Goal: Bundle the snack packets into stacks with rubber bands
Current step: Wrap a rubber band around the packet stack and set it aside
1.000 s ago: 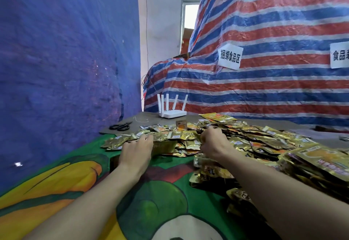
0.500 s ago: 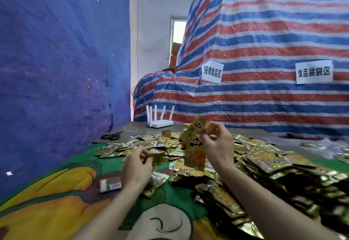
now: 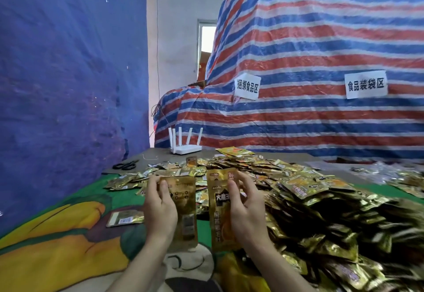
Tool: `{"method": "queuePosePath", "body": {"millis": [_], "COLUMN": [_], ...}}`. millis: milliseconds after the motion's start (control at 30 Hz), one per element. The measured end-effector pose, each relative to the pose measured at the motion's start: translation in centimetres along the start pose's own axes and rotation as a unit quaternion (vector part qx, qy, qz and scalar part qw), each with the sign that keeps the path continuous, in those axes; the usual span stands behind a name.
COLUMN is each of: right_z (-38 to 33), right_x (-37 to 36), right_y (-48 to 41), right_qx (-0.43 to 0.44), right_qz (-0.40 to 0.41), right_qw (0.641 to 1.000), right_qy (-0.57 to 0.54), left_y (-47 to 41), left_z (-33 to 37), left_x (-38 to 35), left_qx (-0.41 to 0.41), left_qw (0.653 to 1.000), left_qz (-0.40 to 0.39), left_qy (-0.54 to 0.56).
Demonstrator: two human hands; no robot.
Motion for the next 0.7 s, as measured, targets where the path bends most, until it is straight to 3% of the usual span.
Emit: {"method": "queuePosePath", "body": {"millis": [133, 267, 400, 467, 533, 600, 700], "right_z": [1.1, 1.6, 2.2, 2.4, 2.5, 2.7, 3.2], "right_x": [-0.7, -0.8, -0.9, -1.0, -1.0, -1.0, -0.9], "right_y": [1.3, 1.7, 2.2, 2.4, 2.4, 2.4, 2.4], "right_qx": [-0.012, -0.037, -0.078, -0.099, -0.118, -0.143, -0.189], "right_qz": [-0.026, -0.013, -0.001, 0.011, 0.031, 0.051, 0.072], "right_qw": [0.997, 0.997, 0.996, 0.994, 0.993, 0.988, 0.978], "right_qy": [0.074, 0.072, 0.051, 0.037, 0.008, -0.022, -0.045], "left_y": [2.0, 2.7, 2.1, 1.6, 1.5, 1.5, 1.4], "left_z": [-0.3, -0.4, -0.8, -1.3, -2.1, -2.5, -1.3], "left_x": [-1.8, -2.3, -1.8, -1.9, -2.1, -2.2, -2.2], "left_qx": [-0.019, 0.026, 0.062, 0.141, 0.25, 0.311, 0.267], "left_qw": [0.991, 0.97, 0.976, 0.968, 0.923, 0.844, 0.761], "left_qz": [-0.131, -0.239, -0.203, -0.181, -0.172, -0.214, -0.335], "left_qy": [-0.034, 0.037, 0.038, 0.098, 0.235, 0.381, 0.487]}}
Point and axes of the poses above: each hand's wrist, its own y-axis away from the middle knuckle, its own x-axis out of the back of the hand, z = x × y, the point moved 6 cm from there along -y, towards the middle knuckle, and after that the axes turned 15 degrees about -y, right-handed, at the moved point
